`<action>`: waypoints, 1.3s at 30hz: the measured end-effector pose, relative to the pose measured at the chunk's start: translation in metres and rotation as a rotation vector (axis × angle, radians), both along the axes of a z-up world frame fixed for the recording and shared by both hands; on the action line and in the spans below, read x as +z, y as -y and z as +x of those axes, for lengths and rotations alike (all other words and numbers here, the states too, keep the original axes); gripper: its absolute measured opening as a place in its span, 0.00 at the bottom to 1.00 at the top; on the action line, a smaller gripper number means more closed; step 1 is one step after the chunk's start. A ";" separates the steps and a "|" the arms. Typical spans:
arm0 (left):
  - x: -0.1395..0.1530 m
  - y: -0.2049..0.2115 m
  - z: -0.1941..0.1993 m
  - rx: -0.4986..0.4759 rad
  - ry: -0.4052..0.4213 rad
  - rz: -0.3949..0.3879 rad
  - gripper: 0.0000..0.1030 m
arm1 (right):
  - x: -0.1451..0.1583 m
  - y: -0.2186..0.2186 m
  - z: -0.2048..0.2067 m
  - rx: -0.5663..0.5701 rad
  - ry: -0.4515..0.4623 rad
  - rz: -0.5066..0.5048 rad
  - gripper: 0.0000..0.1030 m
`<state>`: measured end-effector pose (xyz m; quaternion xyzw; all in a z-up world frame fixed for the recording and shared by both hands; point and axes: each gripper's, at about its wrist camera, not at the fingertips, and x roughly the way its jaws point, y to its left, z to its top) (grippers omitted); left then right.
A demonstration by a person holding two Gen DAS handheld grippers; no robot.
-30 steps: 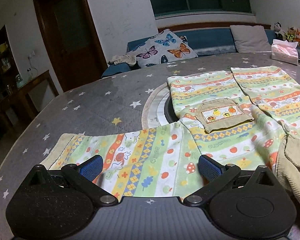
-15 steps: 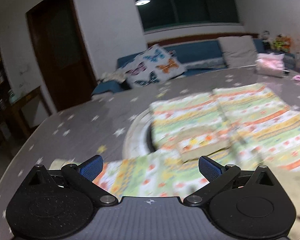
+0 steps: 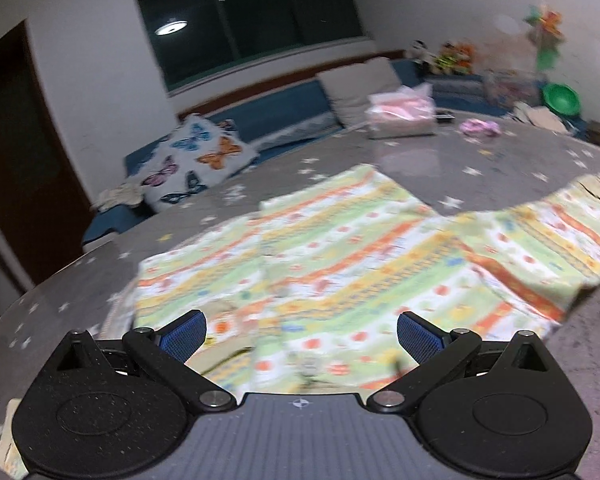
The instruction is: Fold clothes
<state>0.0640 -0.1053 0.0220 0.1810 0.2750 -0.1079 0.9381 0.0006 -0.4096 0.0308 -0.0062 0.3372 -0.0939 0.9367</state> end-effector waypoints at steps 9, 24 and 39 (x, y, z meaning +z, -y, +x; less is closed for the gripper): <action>-0.017 0.029 -0.010 -0.091 -0.023 0.067 1.00 | -0.006 0.022 0.007 -0.013 -0.009 0.062 0.08; -0.019 0.032 -0.015 -0.122 -0.008 0.094 1.00 | -0.012 0.027 0.044 -0.027 0.002 0.016 0.22; 0.005 -0.009 -0.013 0.002 0.041 0.047 1.00 | -0.016 0.036 0.040 -0.093 0.020 0.120 0.33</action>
